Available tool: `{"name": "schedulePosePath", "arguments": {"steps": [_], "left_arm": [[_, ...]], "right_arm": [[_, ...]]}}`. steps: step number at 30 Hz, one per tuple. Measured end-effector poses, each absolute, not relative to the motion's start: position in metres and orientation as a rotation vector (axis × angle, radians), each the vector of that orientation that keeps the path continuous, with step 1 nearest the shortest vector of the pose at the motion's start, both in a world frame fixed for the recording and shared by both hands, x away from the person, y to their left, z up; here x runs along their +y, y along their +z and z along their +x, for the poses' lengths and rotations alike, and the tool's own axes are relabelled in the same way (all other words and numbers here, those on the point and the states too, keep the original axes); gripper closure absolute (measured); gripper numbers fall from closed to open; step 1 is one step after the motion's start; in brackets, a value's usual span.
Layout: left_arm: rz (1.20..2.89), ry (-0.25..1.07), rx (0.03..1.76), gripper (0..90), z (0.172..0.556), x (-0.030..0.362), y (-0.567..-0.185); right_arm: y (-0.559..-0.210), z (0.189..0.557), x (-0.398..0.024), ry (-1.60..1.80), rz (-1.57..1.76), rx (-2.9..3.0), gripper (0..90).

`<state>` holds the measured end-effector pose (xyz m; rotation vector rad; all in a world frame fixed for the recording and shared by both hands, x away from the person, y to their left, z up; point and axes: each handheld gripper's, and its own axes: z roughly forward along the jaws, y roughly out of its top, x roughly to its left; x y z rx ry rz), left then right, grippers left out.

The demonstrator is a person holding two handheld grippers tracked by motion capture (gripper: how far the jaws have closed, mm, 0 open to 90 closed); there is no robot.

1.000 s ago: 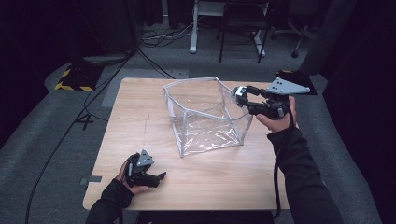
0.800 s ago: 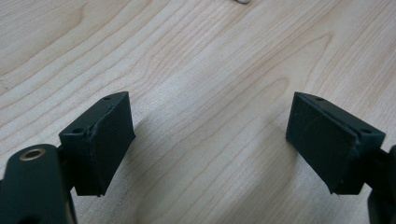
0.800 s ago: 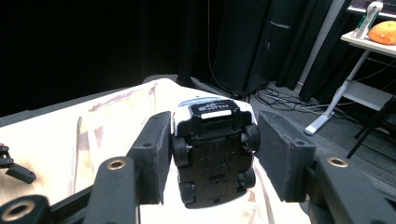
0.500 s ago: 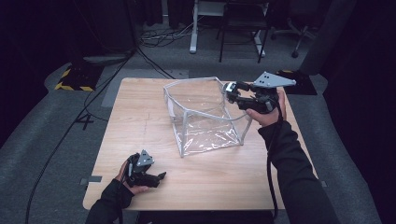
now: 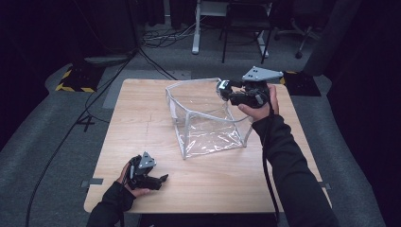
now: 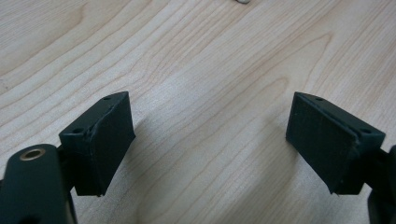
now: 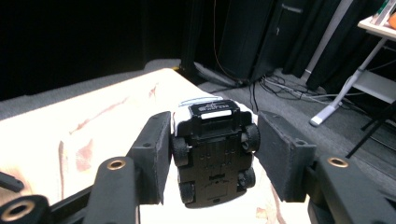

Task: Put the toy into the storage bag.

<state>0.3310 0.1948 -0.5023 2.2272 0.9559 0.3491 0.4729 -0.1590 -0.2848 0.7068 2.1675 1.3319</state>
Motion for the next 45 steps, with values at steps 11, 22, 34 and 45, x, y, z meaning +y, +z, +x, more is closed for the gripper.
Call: {"name": "schedulePosePath", "arguments": {"steps": [11, 22, 34, 45], "left_arm": [[2.229, 0.351, 0.951, 15.4, 0.331, 0.195, -0.503], [2.227, 0.352, 0.951, 15.4, 0.331, 0.195, -0.503], [2.229, 0.354, 0.95, 15.4, 0.331, 0.195, -0.502], [2.228, 0.355, 0.952, 15.4, 0.331, 0.195, -0.502]], "right_arm": [[-0.294, 0.479, -0.145, 1.209, 0.71, 2.254, 46.9], [-0.302, 0.482, -0.136, 1.115, 0.707, 2.312, 46.8], [-0.313, 0.484, -0.14, 1.055, 0.744, 2.377, 46.7], [-0.317, 0.485, -0.149, 0.982, 0.762, 2.455, 46.6]]}}
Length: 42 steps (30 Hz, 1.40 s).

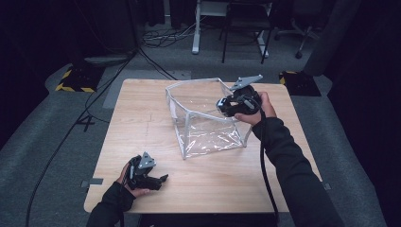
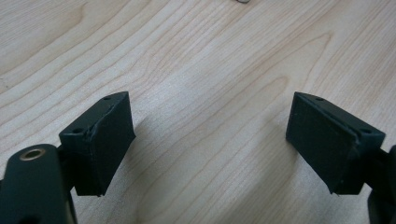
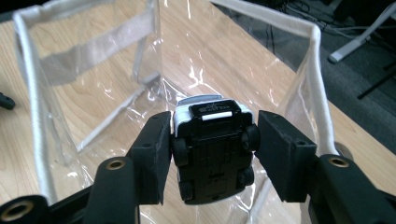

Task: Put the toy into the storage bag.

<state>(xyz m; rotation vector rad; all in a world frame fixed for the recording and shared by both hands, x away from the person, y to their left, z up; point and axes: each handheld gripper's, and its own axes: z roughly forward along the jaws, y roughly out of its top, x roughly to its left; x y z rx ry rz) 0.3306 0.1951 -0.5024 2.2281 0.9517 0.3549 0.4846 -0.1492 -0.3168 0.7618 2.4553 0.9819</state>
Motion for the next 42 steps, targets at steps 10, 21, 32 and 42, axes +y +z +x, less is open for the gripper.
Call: {"name": "schedulePosePath", "arguments": {"steps": [10, 21, 32, 42], "left_arm": [[2.225, 0.352, 0.954, 15.4, 0.33, 0.195, -0.502], [2.226, 0.355, 0.951, 15.4, 0.331, 0.195, -0.503], [2.223, 0.352, 0.953, 15.4, 0.331, 0.195, -0.503], [2.224, 0.354, 0.953, 15.4, 0.33, 0.195, -0.503]], "right_arm": [[-0.316, 0.486, -0.152, 0.878, 0.767, 2.539, 46.6], [-0.313, 0.487, -0.162, 0.79, 0.799, 2.558, 46.5], [-0.309, 0.486, -0.176, 0.77, 0.857, 2.565, 46.4], [-0.307, 0.482, -0.185, 0.772, 0.848, 2.58, 46.4]]}}
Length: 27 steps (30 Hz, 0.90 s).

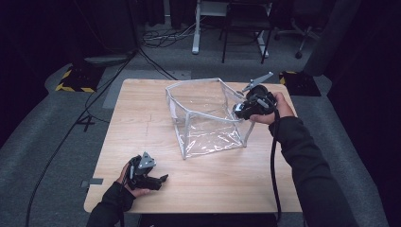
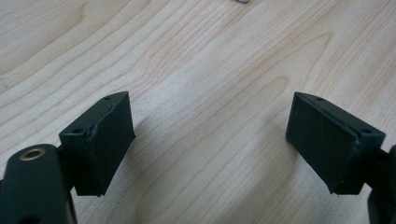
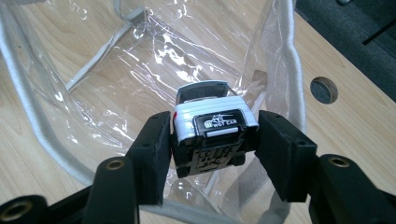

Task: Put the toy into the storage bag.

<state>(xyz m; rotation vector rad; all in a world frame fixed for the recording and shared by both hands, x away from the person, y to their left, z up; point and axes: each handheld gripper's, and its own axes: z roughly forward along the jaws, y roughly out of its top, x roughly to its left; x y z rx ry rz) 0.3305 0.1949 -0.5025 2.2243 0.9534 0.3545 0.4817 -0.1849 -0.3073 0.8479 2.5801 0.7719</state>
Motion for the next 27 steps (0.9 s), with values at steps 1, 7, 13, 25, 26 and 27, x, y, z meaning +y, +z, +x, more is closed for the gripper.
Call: {"name": "schedulePosePath", "arguments": {"steps": [1, 7, 13, 25, 26, 27], "left_arm": [[2.224, 0.354, 0.953, 15.4, 0.3305, 0.1949, -0.5025], [2.222, 0.35, 0.956, 15.4, 0.3304, 0.1947, -0.5026], [2.226, 0.355, 0.953, 15.4, 0.3305, 0.195, -0.5025], [2.227, 0.354, 0.951, 15.4, 0.3306, 0.195, -0.5024], [2.224, 0.352, 0.953, 15.4, 0.3305, 0.1949, -0.5026], [2.224, 0.356, 0.955, 15.4, 0.3304, 0.1949, -0.5024]], "right_arm": [[-0.3073, 0.4817, -0.1849, 0.772, 0.848, 2.58, 46.4], [-0.3052, 0.4806, -0.1873, 0.758, 0.846, 2.598, 46.4], [-0.3023, 0.4799, -0.1851, 0.715, 0.83, 2.612, 46.4], [-0.3058, 0.48, -0.1843, 0.719, 0.836, 2.612, 46.3], [-0.3069, 0.4802, -0.1841, 0.722, 0.833, 2.613, 46.2], [-0.3073, 0.4802, -0.1839, 0.722, 0.837, 2.616, 46.2]]}}
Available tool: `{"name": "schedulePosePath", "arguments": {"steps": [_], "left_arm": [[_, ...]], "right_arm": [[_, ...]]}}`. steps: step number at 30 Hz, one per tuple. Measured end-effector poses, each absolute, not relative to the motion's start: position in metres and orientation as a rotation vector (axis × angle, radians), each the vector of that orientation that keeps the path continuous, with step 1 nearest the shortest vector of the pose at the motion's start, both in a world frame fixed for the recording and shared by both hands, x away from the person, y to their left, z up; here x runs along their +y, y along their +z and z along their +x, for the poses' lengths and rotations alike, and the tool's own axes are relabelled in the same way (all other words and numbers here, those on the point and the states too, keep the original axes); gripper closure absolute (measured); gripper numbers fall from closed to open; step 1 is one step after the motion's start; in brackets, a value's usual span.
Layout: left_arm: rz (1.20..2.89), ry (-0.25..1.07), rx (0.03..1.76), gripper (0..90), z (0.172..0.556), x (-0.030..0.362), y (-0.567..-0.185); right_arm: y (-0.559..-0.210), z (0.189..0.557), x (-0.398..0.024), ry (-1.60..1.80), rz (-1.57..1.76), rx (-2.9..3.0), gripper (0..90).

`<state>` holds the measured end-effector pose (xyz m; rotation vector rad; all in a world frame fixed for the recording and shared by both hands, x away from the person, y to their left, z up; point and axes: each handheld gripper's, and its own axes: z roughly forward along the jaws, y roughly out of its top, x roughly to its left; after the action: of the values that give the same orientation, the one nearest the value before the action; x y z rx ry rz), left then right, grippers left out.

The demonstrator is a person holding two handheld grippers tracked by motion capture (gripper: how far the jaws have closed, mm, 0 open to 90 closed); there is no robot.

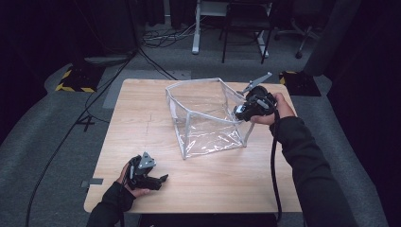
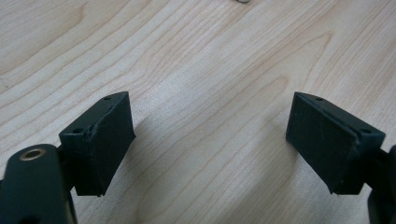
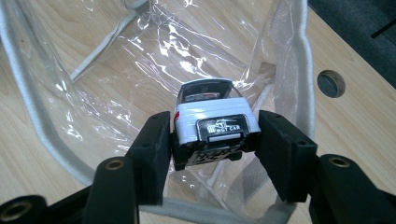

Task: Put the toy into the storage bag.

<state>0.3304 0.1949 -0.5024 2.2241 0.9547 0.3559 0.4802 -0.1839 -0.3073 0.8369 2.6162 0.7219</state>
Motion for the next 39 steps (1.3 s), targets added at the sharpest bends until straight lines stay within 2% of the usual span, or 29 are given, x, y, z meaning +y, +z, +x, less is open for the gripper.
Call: {"name": "schedulePosePath", "arguments": {"steps": [28, 39], "left_arm": [[2.226, 0.363, 0.954, 15.2, 0.3305, 0.195, -0.5024], [2.226, 0.359, 0.952, 15.2, 0.3305, 0.195, -0.5026]], "right_arm": [[-0.314, 0.4794, -0.1868, 0.789, 0.845, 2.596, 47.6], [-0.3108, 0.4772, -0.1873, 0.846, 0.871, 2.53, 44.3]]}}
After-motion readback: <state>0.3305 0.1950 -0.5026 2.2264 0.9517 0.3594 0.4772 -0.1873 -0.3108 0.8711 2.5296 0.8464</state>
